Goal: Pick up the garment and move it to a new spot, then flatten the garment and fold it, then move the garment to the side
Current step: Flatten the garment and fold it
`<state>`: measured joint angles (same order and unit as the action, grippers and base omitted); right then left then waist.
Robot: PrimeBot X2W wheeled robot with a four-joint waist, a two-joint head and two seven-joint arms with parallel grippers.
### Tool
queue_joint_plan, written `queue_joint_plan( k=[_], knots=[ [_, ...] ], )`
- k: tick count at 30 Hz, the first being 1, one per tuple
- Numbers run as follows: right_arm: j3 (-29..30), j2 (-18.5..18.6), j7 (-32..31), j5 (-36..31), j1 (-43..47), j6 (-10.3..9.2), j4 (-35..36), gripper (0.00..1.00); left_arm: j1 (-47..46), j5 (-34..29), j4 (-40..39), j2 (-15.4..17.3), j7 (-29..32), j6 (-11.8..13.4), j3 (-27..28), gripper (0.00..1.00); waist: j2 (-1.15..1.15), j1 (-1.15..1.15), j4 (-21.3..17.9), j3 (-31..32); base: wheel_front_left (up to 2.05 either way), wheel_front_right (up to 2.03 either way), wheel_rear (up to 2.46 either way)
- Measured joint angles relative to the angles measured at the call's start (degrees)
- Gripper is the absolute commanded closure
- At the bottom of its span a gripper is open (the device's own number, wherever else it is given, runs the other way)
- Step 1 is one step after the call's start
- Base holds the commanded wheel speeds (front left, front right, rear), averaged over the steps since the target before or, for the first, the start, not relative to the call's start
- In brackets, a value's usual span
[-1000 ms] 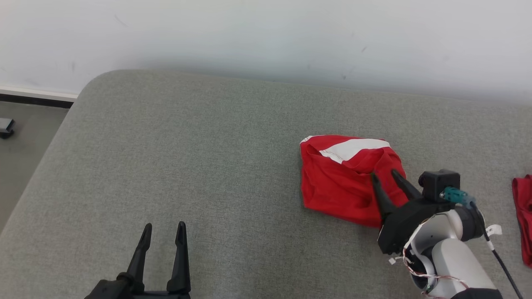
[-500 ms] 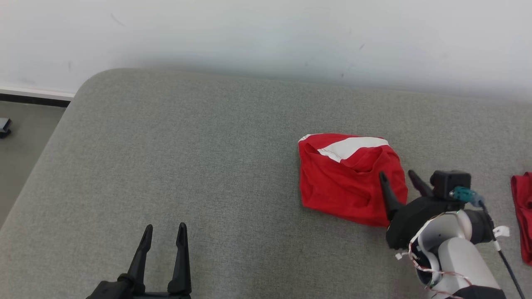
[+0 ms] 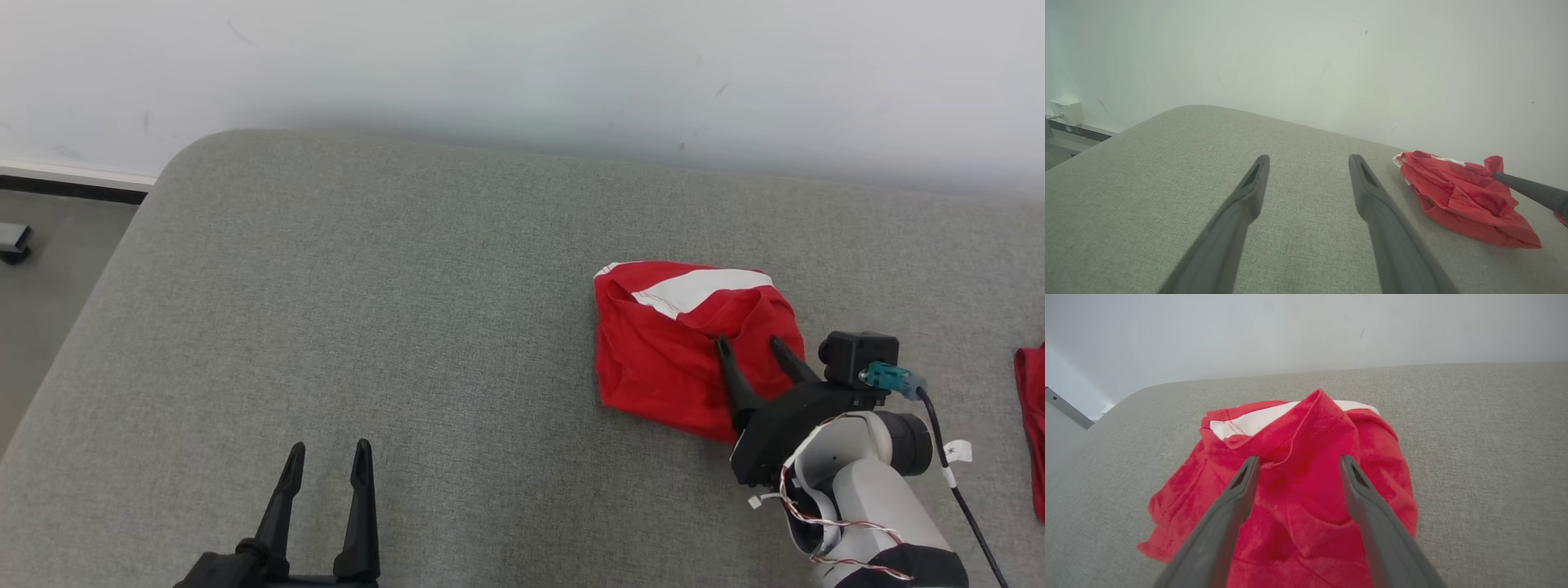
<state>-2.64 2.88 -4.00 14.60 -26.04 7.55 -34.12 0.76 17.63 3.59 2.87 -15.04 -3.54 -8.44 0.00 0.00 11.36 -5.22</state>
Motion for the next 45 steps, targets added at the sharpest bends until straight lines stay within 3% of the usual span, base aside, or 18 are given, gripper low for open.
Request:
queue_joint_plan(
  k=[9, 11, 15, 16, 18, 33, 40, 41, 42, 43, 44, 45],
  knots=[
    [-0.2, 0.0, 1.4, -0.5, -2.4, 0.00, -4.6, 0.03, 0.0, -0.1, 0.0, 0.0, 0.0, -0.1, -0.4, 0.00, 0.00, 0.00, 0.3, -0.3, 0.00, 0.00, 0.00],
    [0.1, 0.0, 1.5, -1.1, -3.2, 0.00, -6.0, 0.17, 0.0, -0.2, 0.0, 0.0, 0.0, -0.1, -0.4, 0.00, 0.00, 0.00, 0.4, -0.4, 0.00, 0.00, 0.00],
    [0.1, 0.0, 1.8, -1.4, -4.3, 0.00, -8.1, 0.29, 0.0, -0.2, 0.0, 0.0, 0.0, -0.1, -0.4, 0.00, 0.00, 0.00, 0.7, -0.6, 0.00, 0.00, 0.00],
    [0.0, 0.0, 2.0, -1.4, -4.5, 0.00, -8.5, 0.50, 0.0, -0.2, 0.0, 0.0, 0.0, -0.1, -0.4, 0.00, 0.00, 0.00, 0.7, -0.6, 0.00, 0.00, 0.00],
    [-0.3, 0.0, 2.4, -1.4, -4.7, 0.00, -9.3, 0.58, 0.0, -0.2, 0.0, 0.0, 0.0, -0.3, -0.4, 0.00, 0.00, 0.00, 0.8, -0.7, 0.00, 0.00, 0.00],
    [-1.6, 0.0, 4.1, -0.5, -5.5, 0.00, -10.2, 0.60, 0.0, -0.1, -0.1, 0.0, 0.0, 0.0, -0.3, 0.00, 0.00, 0.01, 0.1, -0.8, 0.00, 0.00, 0.00],
    [-0.5, 0.0, 4.4, -0.7, -5.4, 0.00, -11.3, 0.68, 0.0, -0.1, -0.1, 0.0, 0.0, 0.0, -0.2, 0.00, 0.00, 0.01, 0.1, -0.8, 0.00, 0.00, 0.00],
    [-0.5, 0.0, 4.4, -0.7, -5.4, 0.00, -11.5, 0.70, 0.0, -0.1, -0.1, 0.0, 0.0, 0.0, -0.2, 0.00, 0.00, 0.00, 0.1, -0.8, 0.00, 0.00, 0.00],
    [-0.5, 0.0, 4.4, -0.7, -5.4, 0.00, -11.6, 0.86, 0.0, -0.1, -0.1, 0.0, 0.0, 0.0, -0.2, 0.00, 0.00, 0.01, 0.1, -0.8, 0.00, 0.00, 0.00],
    [-0.5, 0.0, 4.4, -0.9, -5.5, 0.00, -11.8, 0.90, 0.0, -0.1, -0.1, 0.0, 0.0, -0.1, -0.2, 0.00, 0.00, 0.00, 0.1, -0.8, 0.00, 0.00, 0.00],
    [-0.5, 0.0, 4.5, -1.0, -5.5, 0.00, -11.9, 1.00, 0.0, -0.1, -0.1, 0.0, 0.0, -0.1, -0.2, 0.00, 0.00, 0.00, 0.2, -0.8, 0.00, 0.00, 0.00],
    [-0.5, 0.0, 4.5, -1.0, -5.5, 0.00, -12.0, 1.00, 0.0, -0.1, -0.1, 0.0, 0.0, -0.1, -0.2, 0.00, 0.00, 0.01, 0.2, -0.8, 0.00, 0.00, 0.00]
  ],
)
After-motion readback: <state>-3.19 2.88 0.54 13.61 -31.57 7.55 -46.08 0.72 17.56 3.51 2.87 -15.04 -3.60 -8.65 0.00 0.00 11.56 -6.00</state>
